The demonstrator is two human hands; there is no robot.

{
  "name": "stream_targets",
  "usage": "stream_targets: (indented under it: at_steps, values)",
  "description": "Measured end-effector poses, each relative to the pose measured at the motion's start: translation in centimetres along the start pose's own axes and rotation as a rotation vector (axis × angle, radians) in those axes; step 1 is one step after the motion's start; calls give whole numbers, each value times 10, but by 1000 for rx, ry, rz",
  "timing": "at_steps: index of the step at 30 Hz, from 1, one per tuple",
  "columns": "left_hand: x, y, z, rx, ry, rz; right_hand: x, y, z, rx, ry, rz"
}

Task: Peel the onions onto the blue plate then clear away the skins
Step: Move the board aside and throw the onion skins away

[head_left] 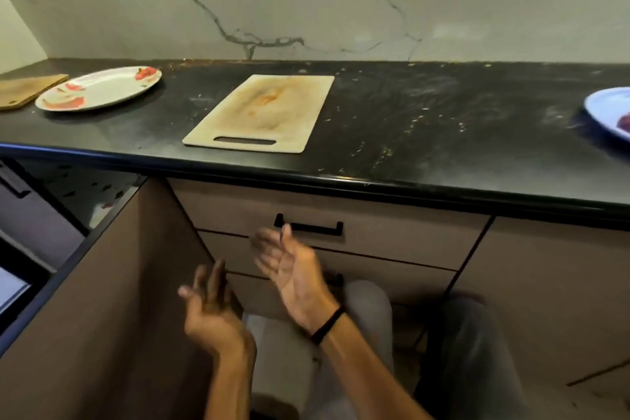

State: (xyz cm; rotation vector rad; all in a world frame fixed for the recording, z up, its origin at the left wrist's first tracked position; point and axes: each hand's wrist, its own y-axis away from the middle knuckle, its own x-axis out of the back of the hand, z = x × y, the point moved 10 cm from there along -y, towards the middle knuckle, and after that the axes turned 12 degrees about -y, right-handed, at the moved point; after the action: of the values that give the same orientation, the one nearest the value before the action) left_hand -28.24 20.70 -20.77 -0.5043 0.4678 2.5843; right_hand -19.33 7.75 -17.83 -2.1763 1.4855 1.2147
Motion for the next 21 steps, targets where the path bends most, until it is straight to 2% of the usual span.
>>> stream_targets:
  at_steps: [2,4,7,9,10,12,15,19,20,21]
  values:
    - [-63,16,23,-34,59,-117,-17,9,-74,174,19,-80]
    - [-120,30,41,-90,113,-234,-22,20,-152,358,127,-75]
    - [-193,47,64,-198,64,-343,-8,27,-258,627,475,45]
    - [-227,55,70,-222,43,-383,13,19,-314,696,807,188]
    - [-236,56,69,-220,42,-382,29,9,-337,674,988,279]
    - [-242,55,65,-222,72,-332,64,-17,-371,510,1363,425]
    - [-235,55,56,-236,128,-220,110,-53,-391,220,1645,522]
    - [-222,50,42,-272,177,-139,89,-82,-369,162,1719,376]
    - [-216,50,44,-321,99,-101,74,-87,-354,178,1730,310]
    - [-220,49,39,-312,95,-155,58,-87,-334,190,1747,235]
